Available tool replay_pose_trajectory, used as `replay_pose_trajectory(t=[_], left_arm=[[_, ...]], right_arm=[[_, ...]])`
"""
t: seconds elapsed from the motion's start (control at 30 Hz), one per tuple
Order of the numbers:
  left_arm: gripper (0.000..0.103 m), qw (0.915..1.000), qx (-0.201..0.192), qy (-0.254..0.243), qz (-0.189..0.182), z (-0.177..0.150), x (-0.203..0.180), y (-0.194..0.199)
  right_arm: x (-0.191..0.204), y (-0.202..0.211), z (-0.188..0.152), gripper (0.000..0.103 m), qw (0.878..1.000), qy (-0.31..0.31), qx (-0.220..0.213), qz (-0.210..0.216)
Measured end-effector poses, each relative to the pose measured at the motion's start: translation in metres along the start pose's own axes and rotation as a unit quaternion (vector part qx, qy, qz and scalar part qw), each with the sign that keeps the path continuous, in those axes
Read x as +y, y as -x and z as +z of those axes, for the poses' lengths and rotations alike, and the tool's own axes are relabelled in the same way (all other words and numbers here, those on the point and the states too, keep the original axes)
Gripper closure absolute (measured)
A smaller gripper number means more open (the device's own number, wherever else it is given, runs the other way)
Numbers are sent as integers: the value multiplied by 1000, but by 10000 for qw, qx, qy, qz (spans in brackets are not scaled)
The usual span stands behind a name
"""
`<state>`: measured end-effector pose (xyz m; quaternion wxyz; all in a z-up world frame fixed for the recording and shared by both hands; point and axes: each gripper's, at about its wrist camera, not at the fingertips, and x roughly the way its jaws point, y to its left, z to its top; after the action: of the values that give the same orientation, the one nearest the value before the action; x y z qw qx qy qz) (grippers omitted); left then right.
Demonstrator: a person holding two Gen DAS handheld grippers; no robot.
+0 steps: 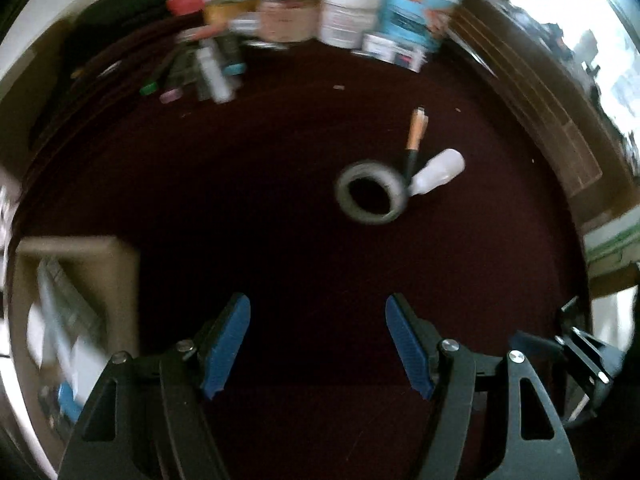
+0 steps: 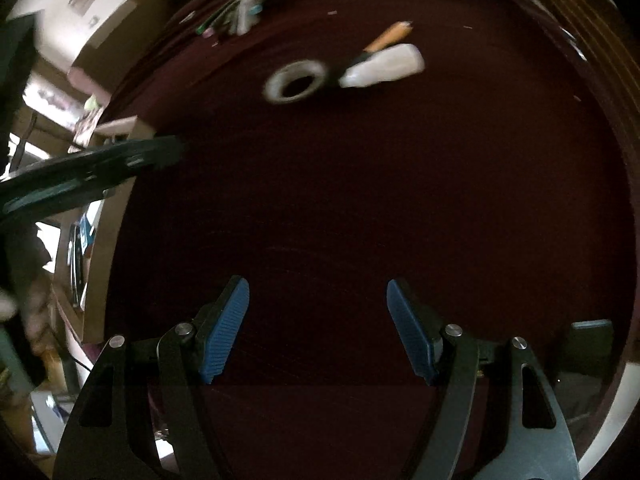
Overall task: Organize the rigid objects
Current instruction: 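Move the left gripper to the tape roll and grasp it, then grasp the white dropper bottle with the right gripper while the left holds the tape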
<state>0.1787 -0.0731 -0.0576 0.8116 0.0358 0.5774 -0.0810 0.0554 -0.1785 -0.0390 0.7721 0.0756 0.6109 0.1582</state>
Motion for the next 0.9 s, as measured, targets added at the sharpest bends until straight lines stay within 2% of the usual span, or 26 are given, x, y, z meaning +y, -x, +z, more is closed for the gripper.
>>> replay_pose_trajectory(t=[0.1,0.27,0.4,0.43,0.53,0.63,0.77,0.9], left_arm=[[32,9992,20,-302,242,21,-21,-24],[32,9970,27,-518,576,47,-39,-51],[34,9962,77,-534,678,56,-44,-64],[44,9965,72,-524,646,57,-46,-66],[44,9978,38,-379,552,53,-46,-63],[44,9988,64,-273,403,40,-42,-57],[44,9991,189,-242,300,4,-34,-42],[45,9986,416,-169,286,-43,-30,-29]], right_arm=[[-17,9,-2,31,9998,-191,-105,-3],[-40,23,-7,31,9990,-388,-236,-37],[-53,28,-10,31,9984,-498,-248,-67],[-55,28,-11,31,9984,-499,-240,-69],[-63,30,-11,31,9987,-460,-193,-93],[-68,30,-4,31,9992,-348,-172,-110],[-70,26,16,31,9999,-26,-143,10],[-59,19,51,31,9969,770,-92,108]])
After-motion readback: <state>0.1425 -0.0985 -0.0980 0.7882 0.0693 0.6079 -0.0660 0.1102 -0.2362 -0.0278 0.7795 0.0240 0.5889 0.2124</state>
